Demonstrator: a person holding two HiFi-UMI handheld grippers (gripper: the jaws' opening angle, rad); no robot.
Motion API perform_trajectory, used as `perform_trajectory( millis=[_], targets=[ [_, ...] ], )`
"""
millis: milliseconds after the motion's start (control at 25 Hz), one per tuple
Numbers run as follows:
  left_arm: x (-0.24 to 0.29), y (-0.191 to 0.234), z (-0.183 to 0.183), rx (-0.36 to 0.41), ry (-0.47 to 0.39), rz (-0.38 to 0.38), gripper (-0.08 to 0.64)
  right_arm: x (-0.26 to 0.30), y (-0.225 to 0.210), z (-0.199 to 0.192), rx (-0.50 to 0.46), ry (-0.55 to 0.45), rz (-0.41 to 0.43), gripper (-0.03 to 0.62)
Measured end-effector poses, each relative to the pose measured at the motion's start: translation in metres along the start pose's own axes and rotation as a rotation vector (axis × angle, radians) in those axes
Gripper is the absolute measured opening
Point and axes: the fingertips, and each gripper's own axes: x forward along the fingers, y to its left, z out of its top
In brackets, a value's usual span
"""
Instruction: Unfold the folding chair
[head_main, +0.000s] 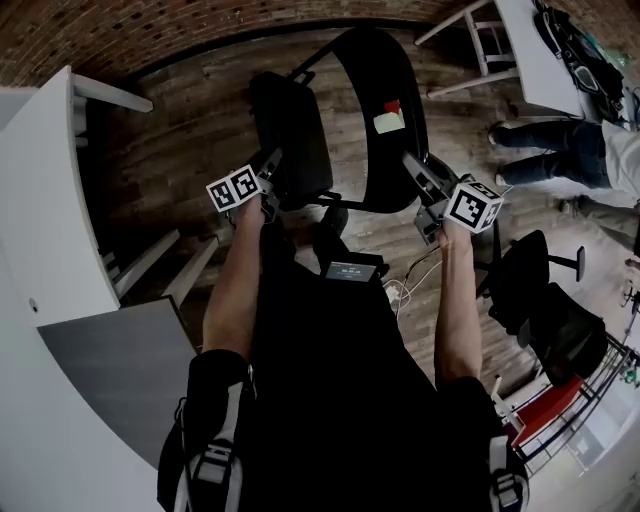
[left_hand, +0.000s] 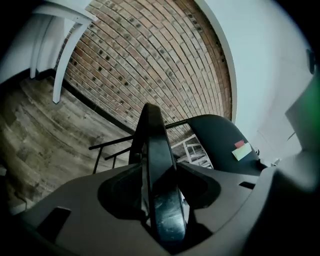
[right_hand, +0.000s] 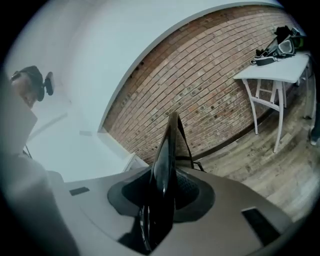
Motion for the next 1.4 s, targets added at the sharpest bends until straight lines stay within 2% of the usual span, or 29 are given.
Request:
perform_trajectory(
  millis=[120,200,280,360,480,560,720,920,1120,1240,1400],
  targets=[
    [-0.021,0.014,0.017,0.035,-0.072,0.095,0.207,0.002,-0.007,-0.003,0.037,-0.005,-0.002,0.11],
    [-0.035,0.005,0.029,0.103,-0.126,0.124,0.206,0.004,-0.012,-0.006,0.051,0.005,-0.008,0.109],
    [-0.043,-0.012,0.031,0.195,-0.144,0.12,0.206,0.007,-0.021,-0.01,0.088,0.001,-0.011,0.104],
    [-0.043,-0.026,0.02,0.246,-0.12,0.08,0.204,0.011,-0.035,-0.017,0.136,-0.016,-0.009,0.103],
    [-0.035,-0.046,-0.011,0.208,-0.048,-0.06,0.193,0.02,-0.047,-0.027,0.163,-0.024,0.006,0.103],
    [-0.03,-0.055,-0.029,0.171,-0.008,-0.123,0.192,0.026,-0.054,-0.036,0.184,-0.022,0.013,0.103],
    [-0.028,-0.055,-0.053,0.127,0.049,-0.14,0.19,0.038,-0.058,-0.049,0.202,-0.021,0.048,0.103],
    [-0.027,-0.07,-0.072,0.154,0.112,-0.191,0.184,0.054,-0.063,-0.071,0.235,-0.027,0.059,0.103],
    [-0.022,-0.099,-0.073,0.171,0.124,-0.268,0.178,0.076,-0.061,-0.094,0.257,-0.032,0.076,0.103],
    [-0.019,-0.112,-0.074,0.188,0.139,-0.292,0.177,0.092,-0.055,-0.11,0.282,-0.033,0.091,0.103],
    [-0.018,-0.119,-0.075,0.18,0.142,-0.308,0.176,0.109,-0.032,-0.124,0.264,-0.023,0.113,0.103]
  ],
)
